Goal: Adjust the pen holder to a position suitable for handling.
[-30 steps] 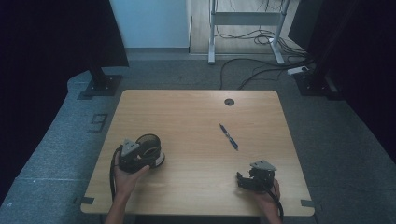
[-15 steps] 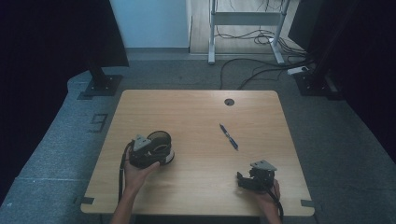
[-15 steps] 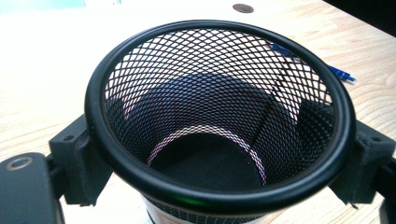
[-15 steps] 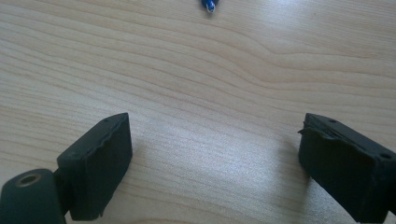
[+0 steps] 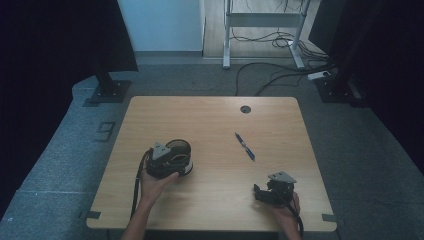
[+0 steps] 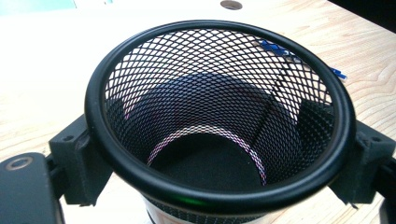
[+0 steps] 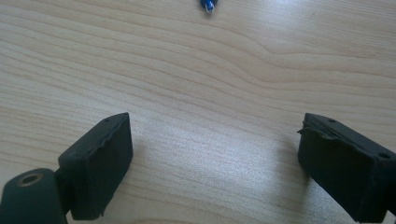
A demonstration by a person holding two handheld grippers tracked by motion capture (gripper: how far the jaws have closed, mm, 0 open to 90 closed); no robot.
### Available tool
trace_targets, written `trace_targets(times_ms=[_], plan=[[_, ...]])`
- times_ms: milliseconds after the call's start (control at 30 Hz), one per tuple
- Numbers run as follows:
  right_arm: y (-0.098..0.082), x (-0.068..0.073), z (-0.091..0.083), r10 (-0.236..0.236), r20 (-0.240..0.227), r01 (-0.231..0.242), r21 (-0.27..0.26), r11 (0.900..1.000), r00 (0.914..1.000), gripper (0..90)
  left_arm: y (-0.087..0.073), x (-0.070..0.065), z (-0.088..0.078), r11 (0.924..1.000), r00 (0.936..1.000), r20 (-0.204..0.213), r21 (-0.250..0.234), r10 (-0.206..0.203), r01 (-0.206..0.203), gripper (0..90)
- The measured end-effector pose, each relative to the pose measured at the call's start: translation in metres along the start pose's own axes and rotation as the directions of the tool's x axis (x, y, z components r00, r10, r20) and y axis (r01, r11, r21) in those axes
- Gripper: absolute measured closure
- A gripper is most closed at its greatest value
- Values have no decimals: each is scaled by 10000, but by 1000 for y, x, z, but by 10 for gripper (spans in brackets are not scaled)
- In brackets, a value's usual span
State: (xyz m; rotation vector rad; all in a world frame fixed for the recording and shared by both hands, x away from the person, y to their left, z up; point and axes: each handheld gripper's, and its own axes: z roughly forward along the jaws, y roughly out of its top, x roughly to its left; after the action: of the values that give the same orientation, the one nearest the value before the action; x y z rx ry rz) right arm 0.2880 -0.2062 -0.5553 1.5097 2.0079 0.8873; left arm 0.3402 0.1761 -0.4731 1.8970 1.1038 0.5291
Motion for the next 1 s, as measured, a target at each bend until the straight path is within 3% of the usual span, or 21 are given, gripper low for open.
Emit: trace_targets(times_ms=[467, 1000], plan=[[0, 0, 0, -1, -2, 1, 0, 10000, 10000, 93, 10, -25, 29, 9987, 9982, 398, 243, 439, -449, 104], [0, 0, 0, -4, -4, 4, -4, 10000, 10000, 95, 15, -48, 67, 9967, 9961, 645, 500, 608, -641, 104]])
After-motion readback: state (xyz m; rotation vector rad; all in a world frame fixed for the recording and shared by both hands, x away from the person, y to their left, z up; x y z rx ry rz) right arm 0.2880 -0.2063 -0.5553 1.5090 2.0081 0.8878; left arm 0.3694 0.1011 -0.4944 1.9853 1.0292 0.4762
